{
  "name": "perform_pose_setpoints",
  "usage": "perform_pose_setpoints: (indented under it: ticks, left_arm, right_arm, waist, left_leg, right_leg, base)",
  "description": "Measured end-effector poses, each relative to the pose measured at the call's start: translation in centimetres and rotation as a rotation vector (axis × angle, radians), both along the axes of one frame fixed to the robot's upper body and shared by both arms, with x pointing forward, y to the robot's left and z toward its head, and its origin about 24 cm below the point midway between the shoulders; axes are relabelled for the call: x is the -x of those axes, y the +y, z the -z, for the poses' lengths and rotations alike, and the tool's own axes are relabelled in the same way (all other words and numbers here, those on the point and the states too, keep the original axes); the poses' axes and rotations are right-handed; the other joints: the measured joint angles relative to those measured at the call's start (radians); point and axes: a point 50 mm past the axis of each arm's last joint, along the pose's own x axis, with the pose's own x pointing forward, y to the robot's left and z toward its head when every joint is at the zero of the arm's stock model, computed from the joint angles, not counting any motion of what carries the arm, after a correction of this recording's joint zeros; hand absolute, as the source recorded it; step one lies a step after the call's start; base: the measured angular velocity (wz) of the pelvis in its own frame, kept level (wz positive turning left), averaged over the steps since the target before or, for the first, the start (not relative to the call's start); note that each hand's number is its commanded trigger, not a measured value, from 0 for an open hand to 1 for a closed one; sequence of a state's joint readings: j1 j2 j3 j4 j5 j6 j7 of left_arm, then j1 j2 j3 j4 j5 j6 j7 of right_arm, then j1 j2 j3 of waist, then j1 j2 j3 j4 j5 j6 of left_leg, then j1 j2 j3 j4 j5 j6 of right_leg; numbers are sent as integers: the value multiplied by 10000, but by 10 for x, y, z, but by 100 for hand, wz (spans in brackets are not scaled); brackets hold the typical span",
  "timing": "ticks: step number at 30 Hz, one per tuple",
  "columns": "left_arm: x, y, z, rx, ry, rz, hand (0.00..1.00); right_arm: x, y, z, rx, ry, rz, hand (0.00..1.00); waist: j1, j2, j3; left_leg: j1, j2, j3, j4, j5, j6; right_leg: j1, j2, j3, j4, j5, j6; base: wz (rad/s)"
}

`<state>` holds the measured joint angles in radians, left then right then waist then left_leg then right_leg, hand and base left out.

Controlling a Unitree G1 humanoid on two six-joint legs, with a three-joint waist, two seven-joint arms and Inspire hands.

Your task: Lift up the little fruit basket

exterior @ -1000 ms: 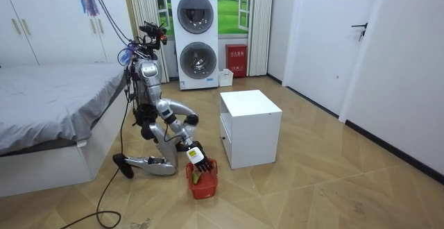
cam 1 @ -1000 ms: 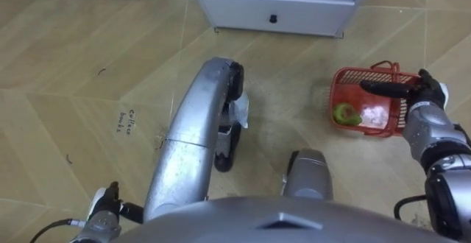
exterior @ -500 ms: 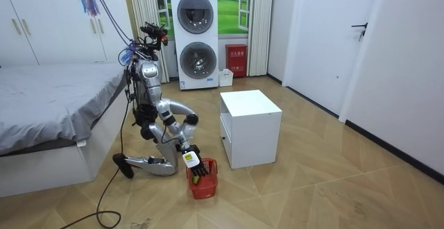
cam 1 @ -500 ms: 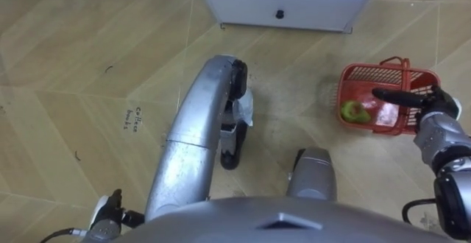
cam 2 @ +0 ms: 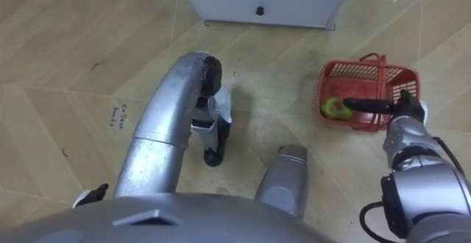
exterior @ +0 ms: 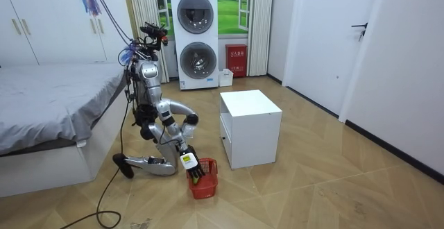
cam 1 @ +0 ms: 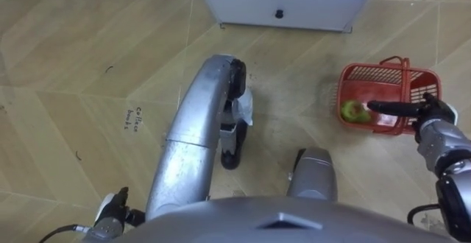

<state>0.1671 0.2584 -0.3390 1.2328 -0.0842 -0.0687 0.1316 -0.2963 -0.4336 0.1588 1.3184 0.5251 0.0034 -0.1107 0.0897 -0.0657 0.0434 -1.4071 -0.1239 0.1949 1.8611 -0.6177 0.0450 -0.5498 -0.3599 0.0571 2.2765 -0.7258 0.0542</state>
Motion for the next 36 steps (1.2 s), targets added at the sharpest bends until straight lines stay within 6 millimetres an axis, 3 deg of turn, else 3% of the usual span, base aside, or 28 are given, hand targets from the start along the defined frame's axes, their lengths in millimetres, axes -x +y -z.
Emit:
perform_pose_setpoints:
  ticks: [7,9,10,11,13,14,20,29,36]
  left_arm:
    - [1,-1,1,307,158,39,0]
    - [0,-1,1,309,161,39,0]
    - [0,-1,1,315,150,24,0]
    - [-2,-1,1,309,155,17,0]
    - [-8,0,1,282,144,27,0]
    - [-12,0,0,284,72,53,0]
    - [-24,-2,1,434,-65,-77,0]
    - [-25,2,0,281,130,-337,0]
    - [-30,1,0,291,88,-322,0]
  right_arm:
    - [-3,1,0,-31,105,-485,0]
    - [-3,2,0,-37,109,-496,7]
    - [-2,2,0,-41,110,-492,22]
    - [-1,1,0,-40,154,-480,54]
    - [0,1,1,-31,237,-494,76]
    - [1,1,1,-54,278,-508,100]
    - [6,1,5,175,817,-930,100]
    - [7,6,7,219,1113,-1379,100]
    - [7,12,11,9,1175,-1407,100]
  waist:
    - [377,54,0]
    - [436,44,6]
    - [458,33,13]
    - [472,33,14]
    - [500,19,22]
    - [502,17,23]
    - [503,14,28]
    - [514,67,-1]
    - [512,27,31]
  left_leg:
    - [16,54,-13,16,37,7]
    - [18,54,-13,15,38,7]
    - [21,54,-13,15,38,7]
    - [31,54,-14,15,38,7]
    - [50,54,-14,16,42,2]
    - [62,54,-14,16,45,3]
    - [64,82,-45,53,57,5]
    - [65,140,-86,142,86,9]
    - [68,187,-103,167,127,14]
  right_leg:
    - [12,44,-14,60,-2,1]
    - [16,44,-16,58,-2,1]
    - [18,43,-20,58,-2,1]
    - [19,43,-16,59,-2,2]
    - [35,44,-16,64,-2,1]
    - [47,44,-15,67,-2,1]
    - [52,97,-12,93,-3,3]
    - [55,238,26,199,-4,5]
    - [58,306,73,271,-6,9]
  base:
    - [0]
    - [0]
    - [0]
    - [0]
    - [0]
    - [0]
    - [0]
    - [-1]
    - [-1]
